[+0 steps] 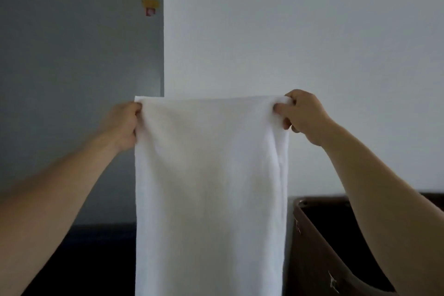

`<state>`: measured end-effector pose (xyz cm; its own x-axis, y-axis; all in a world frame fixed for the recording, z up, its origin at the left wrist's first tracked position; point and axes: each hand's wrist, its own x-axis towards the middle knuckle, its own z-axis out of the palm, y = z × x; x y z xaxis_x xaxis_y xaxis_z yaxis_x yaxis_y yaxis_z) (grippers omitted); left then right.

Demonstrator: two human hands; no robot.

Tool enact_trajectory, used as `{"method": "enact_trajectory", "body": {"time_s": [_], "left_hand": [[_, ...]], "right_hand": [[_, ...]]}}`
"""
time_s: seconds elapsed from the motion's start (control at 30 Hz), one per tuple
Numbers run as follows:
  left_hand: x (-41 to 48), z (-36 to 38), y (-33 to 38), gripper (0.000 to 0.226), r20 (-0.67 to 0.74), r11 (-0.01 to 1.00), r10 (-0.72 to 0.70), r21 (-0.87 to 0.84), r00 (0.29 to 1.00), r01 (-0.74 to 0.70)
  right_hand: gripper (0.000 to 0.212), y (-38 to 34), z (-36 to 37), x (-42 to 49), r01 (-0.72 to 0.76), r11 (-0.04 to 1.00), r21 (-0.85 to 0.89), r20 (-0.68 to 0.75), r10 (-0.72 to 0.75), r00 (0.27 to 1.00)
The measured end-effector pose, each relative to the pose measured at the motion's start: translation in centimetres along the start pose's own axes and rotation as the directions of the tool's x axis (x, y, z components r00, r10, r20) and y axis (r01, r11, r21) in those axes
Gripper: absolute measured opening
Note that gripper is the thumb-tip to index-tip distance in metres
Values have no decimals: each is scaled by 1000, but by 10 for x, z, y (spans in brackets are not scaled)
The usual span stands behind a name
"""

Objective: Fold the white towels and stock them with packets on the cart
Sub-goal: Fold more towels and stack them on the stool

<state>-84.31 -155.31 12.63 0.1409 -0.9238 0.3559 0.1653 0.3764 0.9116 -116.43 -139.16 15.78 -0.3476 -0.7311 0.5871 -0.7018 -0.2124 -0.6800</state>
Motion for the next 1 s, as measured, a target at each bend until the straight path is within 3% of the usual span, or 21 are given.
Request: {"method": "enact_trajectory", "body": {"time_s": [0.13,0.23,0.3,0.37,0.43,0.5,0.73,0.9,1.0], "left_hand": [[1,4,3,37,-57,958,169,242,984,-151],[0,5,16,44,-141,880,384,355,912,-316],[4,6,26,51,-166,860,465,317,870,-399],[9,3,25,53,-140,868,458,283,878,-407],[5,-1,9,50,-75,860,470,264,879,-437],[-7,-3,-6,47,-37,853,496,210,868,-478],[-20,-4,-23,40,91,835,525,141,846,-532],[-16,-2,-34,50,178,921,364,76,914,-382],[-14,-2,-22,55,203,948,313,-3,928,-319]], "right_hand": [[9,-29,-9,7,2,997,-79,77,4,997],[5,-55,-27,12,68,997,46,-145,-60,988],[21,-64,-31,10,82,984,161,-208,-48,977],[31,-60,-30,4,42,983,179,-139,-17,990],[10,-49,-28,-1,4,995,101,-125,8,992],[20,-39,-31,-7,-36,995,89,-149,49,988],[4,-15,-42,-31,-127,958,259,-95,156,983],[11,-2,-38,-46,-266,916,301,-5,280,960],[12,-4,-39,-45,-146,936,320,-157,204,966]]}}
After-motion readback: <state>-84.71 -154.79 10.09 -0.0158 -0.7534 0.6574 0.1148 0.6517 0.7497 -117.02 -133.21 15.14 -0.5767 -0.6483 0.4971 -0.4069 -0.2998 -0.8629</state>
